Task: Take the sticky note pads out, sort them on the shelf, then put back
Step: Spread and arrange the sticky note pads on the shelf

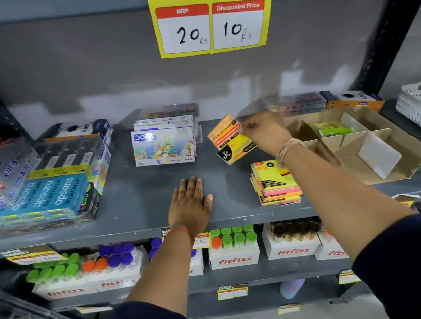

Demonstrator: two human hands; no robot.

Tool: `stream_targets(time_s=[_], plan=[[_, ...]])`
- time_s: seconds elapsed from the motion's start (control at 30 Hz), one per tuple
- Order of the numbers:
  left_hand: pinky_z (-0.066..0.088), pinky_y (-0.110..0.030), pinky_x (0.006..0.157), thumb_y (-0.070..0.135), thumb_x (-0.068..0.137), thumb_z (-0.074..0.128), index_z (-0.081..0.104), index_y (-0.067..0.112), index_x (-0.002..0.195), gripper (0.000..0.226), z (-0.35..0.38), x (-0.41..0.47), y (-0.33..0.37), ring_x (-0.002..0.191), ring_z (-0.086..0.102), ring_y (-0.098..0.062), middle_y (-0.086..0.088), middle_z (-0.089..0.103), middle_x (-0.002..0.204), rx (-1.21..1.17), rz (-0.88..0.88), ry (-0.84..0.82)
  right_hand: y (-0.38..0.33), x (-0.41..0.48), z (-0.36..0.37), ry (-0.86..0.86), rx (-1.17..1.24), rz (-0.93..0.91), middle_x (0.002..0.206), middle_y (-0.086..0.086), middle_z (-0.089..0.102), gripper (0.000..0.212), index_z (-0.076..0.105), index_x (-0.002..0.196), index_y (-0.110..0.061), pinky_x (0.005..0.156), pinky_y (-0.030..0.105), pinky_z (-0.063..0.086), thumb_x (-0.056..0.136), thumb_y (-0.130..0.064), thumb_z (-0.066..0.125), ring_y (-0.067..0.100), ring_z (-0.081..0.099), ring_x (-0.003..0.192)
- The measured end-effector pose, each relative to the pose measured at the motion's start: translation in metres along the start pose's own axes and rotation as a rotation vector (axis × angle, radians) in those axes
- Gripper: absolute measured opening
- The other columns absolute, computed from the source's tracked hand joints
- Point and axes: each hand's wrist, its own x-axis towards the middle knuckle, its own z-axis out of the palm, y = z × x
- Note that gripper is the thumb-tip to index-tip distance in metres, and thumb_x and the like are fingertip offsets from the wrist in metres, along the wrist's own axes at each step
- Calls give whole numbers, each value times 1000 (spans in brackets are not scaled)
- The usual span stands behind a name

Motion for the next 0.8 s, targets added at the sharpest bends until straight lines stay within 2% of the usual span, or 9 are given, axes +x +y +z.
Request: stream_targets(time_s=[0.07,0.17,0.3,0.5,0.6,0.7,0.8], plan=[[0,-35,121,36,100,20,4,12,149,57,2,1,-1,149,-3,-23,-5,2,161,-2,2,1,-6,0,18,-43,-271,-112,103,20,71,30,69,105,-6,83,35,50,94,-25,49,35,63,94],[-1,-34,121,37,100,21,5,13,149,57,2,3,-2,149,-3,-21,-4,2,161,-10,-5,10,-8,-7,55,-137,-646,-323,111,15,67,28,63,111,-10,81,37,52,97,-17,40,35,63,102],[2,-35,121,38,99,23,7,13,149,58,4,4,-2,149,1,-21,-4,6,161,-34,-11,53,4,-11,95,-280,-822,-366,112,16,68,27,61,110,-3,80,39,53,91,-2,43,35,64,103],[2,-34,121,40,99,22,5,7,149,62,6,7,-2,149,-1,-21,-9,2,160,-20,-27,40,14,-12,104,-356,-762,-303,114,18,65,25,60,110,-4,84,39,52,91,-3,44,35,62,104],[-1,-33,121,40,99,19,1,7,149,62,4,6,-2,149,-5,-21,-8,-2,160,-2,-31,-1,1,-9,88,-362,-593,-251,126,19,60,30,55,121,-7,93,39,48,93,-12,48,35,57,114],[-2,-35,121,39,99,16,-1,6,148,61,2,7,-2,148,-7,-22,-9,-5,160,40,-28,-40,1,0,39,-454,-357,-206,149,5,40,57,40,140,-15,111,33,31,87,-21,61,25,40,135],[-2,-35,121,38,99,16,-1,6,148,61,1,7,-1,148,-7,-22,-9,-5,160,53,-31,-46,25,0,-14,-607,-440,-107,155,2,28,86,25,146,-21,114,33,24,76,-22,74,22,28,141]])
